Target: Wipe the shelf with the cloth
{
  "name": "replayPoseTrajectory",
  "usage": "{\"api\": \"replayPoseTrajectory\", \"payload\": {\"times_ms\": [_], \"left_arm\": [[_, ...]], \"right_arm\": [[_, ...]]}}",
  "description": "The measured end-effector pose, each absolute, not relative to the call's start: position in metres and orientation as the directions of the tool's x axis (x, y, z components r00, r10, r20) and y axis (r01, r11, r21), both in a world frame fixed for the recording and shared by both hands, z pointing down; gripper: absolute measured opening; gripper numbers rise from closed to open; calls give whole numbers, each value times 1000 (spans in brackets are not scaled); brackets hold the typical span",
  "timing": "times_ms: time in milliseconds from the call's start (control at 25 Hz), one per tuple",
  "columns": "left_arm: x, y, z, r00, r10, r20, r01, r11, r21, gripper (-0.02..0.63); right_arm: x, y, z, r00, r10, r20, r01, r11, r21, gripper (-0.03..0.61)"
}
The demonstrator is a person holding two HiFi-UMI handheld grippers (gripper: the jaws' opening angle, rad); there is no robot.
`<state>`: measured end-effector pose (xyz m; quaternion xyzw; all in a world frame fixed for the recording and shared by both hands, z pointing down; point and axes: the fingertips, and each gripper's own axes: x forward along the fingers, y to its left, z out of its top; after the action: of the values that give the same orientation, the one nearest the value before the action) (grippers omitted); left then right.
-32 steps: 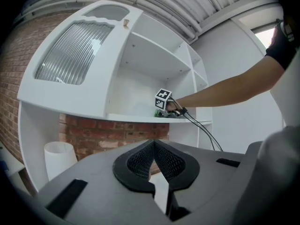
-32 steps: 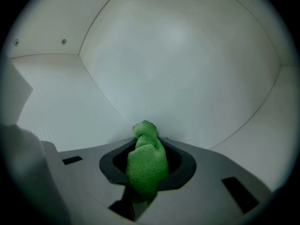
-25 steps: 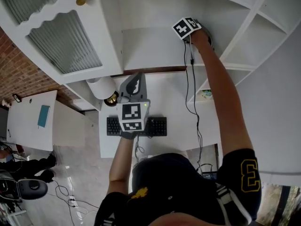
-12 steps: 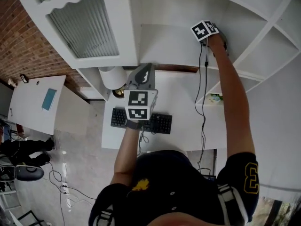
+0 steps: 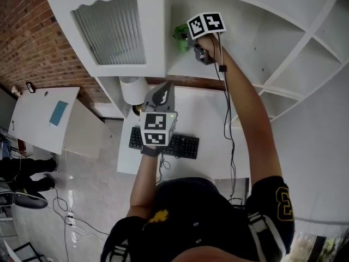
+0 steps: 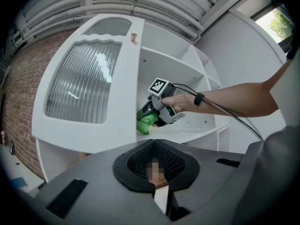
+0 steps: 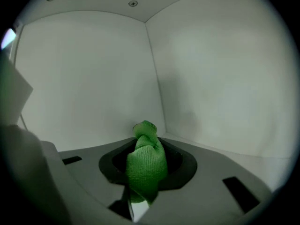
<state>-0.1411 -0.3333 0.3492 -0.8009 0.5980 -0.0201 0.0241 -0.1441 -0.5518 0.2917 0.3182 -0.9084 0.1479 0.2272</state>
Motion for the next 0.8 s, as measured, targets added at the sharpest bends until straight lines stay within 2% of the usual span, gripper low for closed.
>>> {"api": "replayPoseTrajectory", "payload": {"times_ms": [80,240,360,800], "left_arm": [[-149,-329,351,265,-964,7,-962,-265,-60,18],[-158,-326,351,242,-970,4,-969,-241,-60,18],[-156,-328,350,243,-970,-4,-969,-243,-51,18],[-118,-342,364,306,-952,21,-950,-307,-54,18]], "right_arm": [[-165,-545,302,-690,-502,522,-651,745,-143,87],[-167,-548,332,-559,-561,611,-700,714,15,78],[-165,-545,337,-514,-583,629,-692,715,96,78],[-160,-544,335,-475,-654,589,-701,686,196,78]]}}
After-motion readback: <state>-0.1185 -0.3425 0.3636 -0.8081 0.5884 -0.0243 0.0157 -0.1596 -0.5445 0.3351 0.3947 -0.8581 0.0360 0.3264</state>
